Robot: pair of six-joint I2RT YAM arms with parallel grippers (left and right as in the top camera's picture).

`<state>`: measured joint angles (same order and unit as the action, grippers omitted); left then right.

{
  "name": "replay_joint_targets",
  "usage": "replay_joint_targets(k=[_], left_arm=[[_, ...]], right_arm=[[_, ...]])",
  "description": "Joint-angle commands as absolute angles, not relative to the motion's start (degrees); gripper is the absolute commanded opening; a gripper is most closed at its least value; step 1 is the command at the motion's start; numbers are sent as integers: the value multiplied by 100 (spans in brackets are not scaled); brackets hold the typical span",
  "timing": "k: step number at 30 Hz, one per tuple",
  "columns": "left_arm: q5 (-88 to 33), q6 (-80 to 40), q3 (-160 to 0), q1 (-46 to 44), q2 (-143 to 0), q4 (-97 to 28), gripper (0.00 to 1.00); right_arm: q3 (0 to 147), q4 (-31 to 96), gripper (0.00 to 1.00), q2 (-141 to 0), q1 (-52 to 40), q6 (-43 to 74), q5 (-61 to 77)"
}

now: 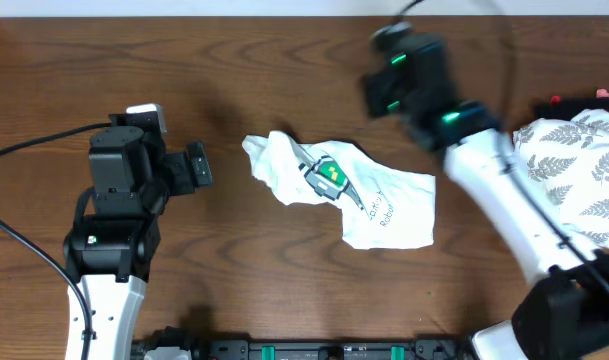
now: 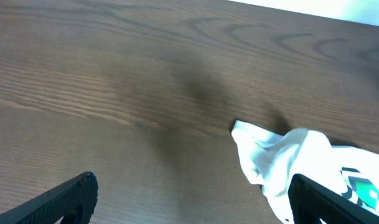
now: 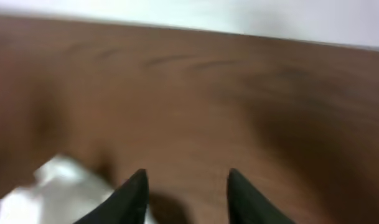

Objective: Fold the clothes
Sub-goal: 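Reach the left gripper to the T-shirt's left edge and grasp it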

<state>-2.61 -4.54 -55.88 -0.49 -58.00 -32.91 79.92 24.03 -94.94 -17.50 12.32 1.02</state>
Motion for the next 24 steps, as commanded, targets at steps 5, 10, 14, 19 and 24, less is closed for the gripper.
replay_joint_targets(k=[5,10,14,19,24], left_arm=[[-259,-506,-5712,-69,-5798,-3269,98],[-1020,-504,-5708,-71,-5830,-3345,98],[-1466,-537,-5601,-73,-6095,-3509,98],[-1994,-808,-5522,-84,-6893,-3876,98],[-2491,-808,-5522,-349,-7695,-3723,95]], right_arm=[[8062,3607,29,-9354,-987,1433,1400],[8062,4947,40,-9354,-1260,576,1356],[8060,5459,43,-9354,-1400,635,642],[8060,5590,45,-9354,-1321,698,381],[8060,5570,45,-9356,-1236,832,384]])
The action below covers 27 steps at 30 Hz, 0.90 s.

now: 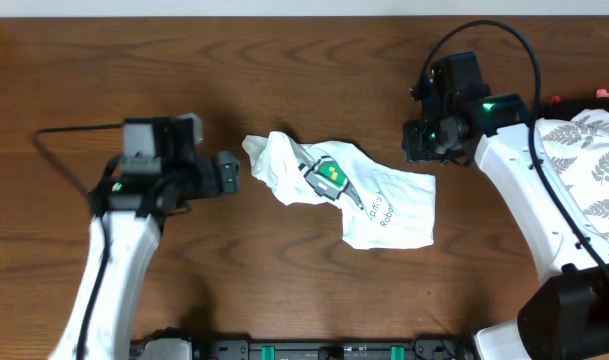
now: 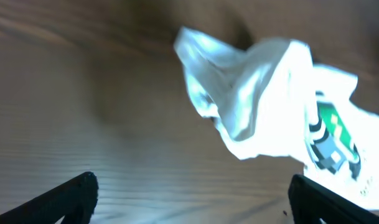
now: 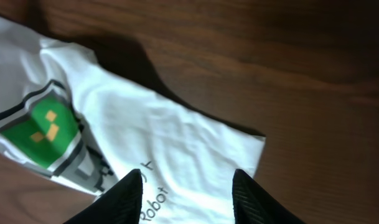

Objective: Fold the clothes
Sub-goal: 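Reach the left gripper to the T-shirt's left edge and grasp it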

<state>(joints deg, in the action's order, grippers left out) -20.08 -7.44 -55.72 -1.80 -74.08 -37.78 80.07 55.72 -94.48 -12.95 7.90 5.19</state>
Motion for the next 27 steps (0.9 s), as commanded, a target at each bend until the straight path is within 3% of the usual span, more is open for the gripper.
replay_joint_targets(k=[1,8,15,21,27], left_arm=[[-2491,-810,-5522,-440,-7843,-3693,93],[-2679,-1035,-5522,-884,-8405,-3269,89],[-2810,-2491,-5522,-897,-8875,-2753,73],[-2873,-3378,-5522,-897,-9209,-2936,74],[-2985,-3533,-5522,-899,-9223,-2263,74]], right_arm=[[8060,5572,45,-9356,-1229,832,384],[8058,5577,46,-9356,-1227,829,381],[8058,5618,46,-9356,-1229,829,314],[8058,5655,46,-9356,-1227,827,276],[8058,5655,46,-9356,-1227,827,276]])
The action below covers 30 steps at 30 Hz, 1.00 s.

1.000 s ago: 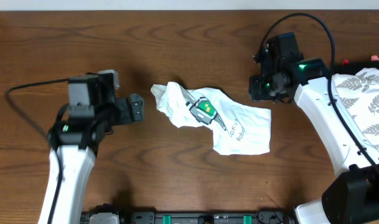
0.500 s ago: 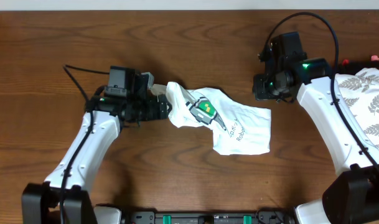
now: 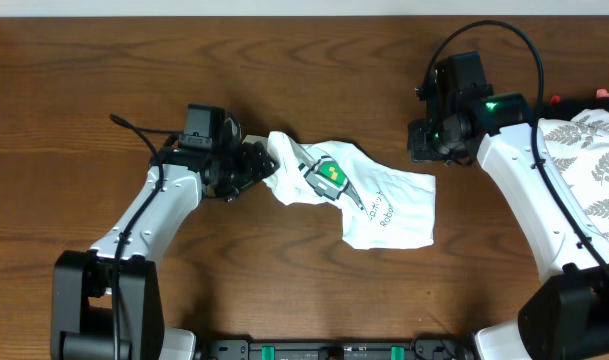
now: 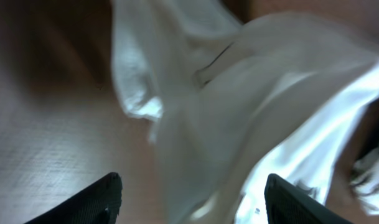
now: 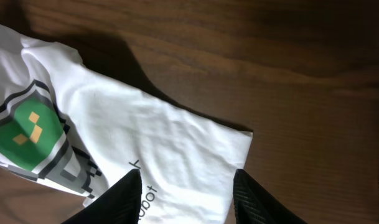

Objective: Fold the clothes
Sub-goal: 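Reach the left gripper to the T-shirt's left edge and grasp it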

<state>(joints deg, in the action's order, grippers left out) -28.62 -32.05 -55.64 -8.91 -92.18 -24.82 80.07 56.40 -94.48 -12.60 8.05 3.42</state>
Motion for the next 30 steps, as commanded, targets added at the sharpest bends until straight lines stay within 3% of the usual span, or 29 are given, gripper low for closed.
replay_joint_targets(k=[1,20,25,28,30], left_arm=[[-2987,-3618,-5522,-899,-9223,-2171,74],[-2991,-4512,-5518,-1070,-9253,-2163,73],[-2550,-4504,-5518,-1070,-9260,-2086,63],[-2292,-4480,-5518,-1070,-9260,-1879,40],[-2285,-4464,-5518,-1072,-9260,-1693,36]], right_arm=[[8058,5655,46,-9356,-1227,827,276],[8058,5732,46,-9356,-1227,827,276],[8058,5767,46,-9356,-1227,827,279],[8058,5774,45,-9356,-1227,827,279],[8058,5789,45,-9356,-1227,827,279]])
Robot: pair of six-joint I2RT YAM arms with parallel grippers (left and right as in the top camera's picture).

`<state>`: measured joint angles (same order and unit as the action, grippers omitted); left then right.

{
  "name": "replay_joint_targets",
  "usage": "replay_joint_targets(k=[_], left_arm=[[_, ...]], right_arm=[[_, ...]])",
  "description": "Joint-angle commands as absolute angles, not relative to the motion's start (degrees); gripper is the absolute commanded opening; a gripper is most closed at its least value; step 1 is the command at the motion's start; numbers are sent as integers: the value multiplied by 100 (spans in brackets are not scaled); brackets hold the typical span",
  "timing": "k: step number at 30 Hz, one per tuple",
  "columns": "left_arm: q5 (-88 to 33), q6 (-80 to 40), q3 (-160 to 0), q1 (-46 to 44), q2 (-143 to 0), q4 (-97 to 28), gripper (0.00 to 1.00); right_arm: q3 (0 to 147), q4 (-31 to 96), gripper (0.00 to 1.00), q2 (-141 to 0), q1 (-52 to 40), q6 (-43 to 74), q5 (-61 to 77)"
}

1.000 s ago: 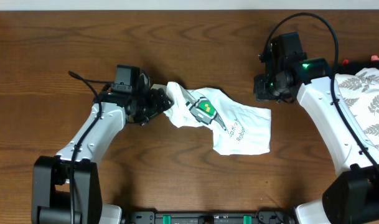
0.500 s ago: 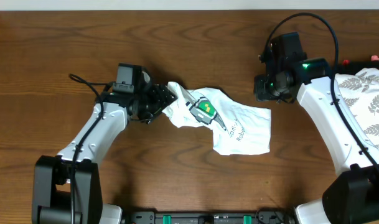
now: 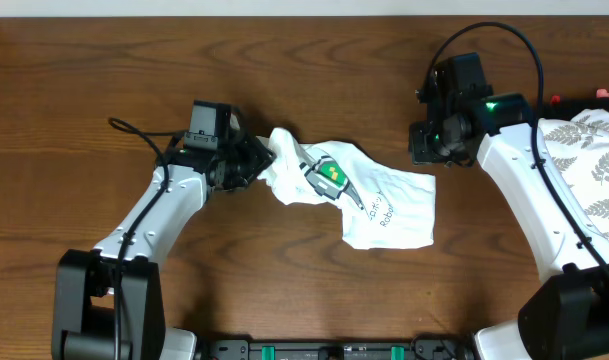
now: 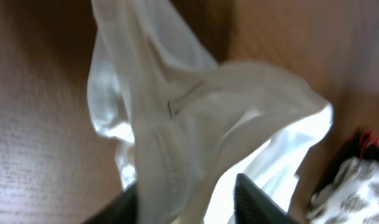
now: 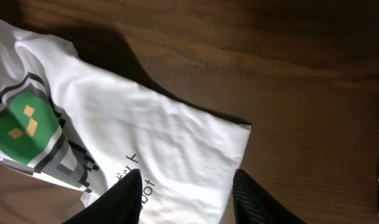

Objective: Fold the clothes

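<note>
A white T-shirt (image 3: 369, 195) with a green and grey print lies crumpled in the middle of the wooden table. My left gripper (image 3: 252, 160) is at its bunched left edge. In the left wrist view the folds of the T-shirt (image 4: 177, 124) fill the narrowed gap of the left gripper (image 4: 189, 185), which is shut on them. My right gripper (image 3: 422, 152) hovers over the shirt's upper right corner (image 5: 229, 134). In its own view the right gripper (image 5: 186, 174) is open, with nothing gripped.
A white cloth with a grey fern pattern (image 3: 579, 170) lies heaped at the right edge under the right arm, and shows as the fern cloth (image 4: 351, 196) in the left wrist view. A small red item (image 3: 559, 100) sits behind it. Bare wood (image 3: 104, 80) surrounds the shirt.
My left gripper's fingers have come closer together around the shirt's bunched left edge, and the wrist has turned slightly. The right gripper has shifted only a little over the shirt's right corner.
Both grippers stood away from the shirt, the left at the far left, the right in motion behind it. Then the left was nearer and the right hovered open over the upper right corner. Then the left reached the left edge open, and now it is shut on it.
</note>
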<state>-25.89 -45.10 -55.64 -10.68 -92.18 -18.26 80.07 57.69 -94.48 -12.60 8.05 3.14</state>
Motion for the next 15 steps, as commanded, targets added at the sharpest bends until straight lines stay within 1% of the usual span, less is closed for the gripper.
replay_joint_targets(k=[1,2,3,4,5,8,15], left_arm=[[-2283,-4466,-5518,-1070,-9262,-1619,34],[-2281,-4466,-5518,-1072,-9262,-1562,31],[-2279,-4466,-5518,-1072,-9275,-1496,24],[-2281,-4466,-5518,-1072,-9295,-1441,15],[-2279,-4466,-5518,-1070,-9327,-1402,11],[-2193,-4460,-5518,-1072,-9448,-1382,6],[-2163,-3935,-5520,-1129,-9721,-1238,6]], right_arm=[[8058,5793,45,-9354,-1227,827,279],[8058,5802,45,-9356,-1227,827,279],[8058,5806,45,-9356,-1227,829,279],[8058,5815,45,-9354,-1227,827,279],[8058,5824,45,-9354,-1229,829,279],[8058,5850,45,-9354,-1227,827,279],[8058,5861,45,-9354,-1229,829,279]])
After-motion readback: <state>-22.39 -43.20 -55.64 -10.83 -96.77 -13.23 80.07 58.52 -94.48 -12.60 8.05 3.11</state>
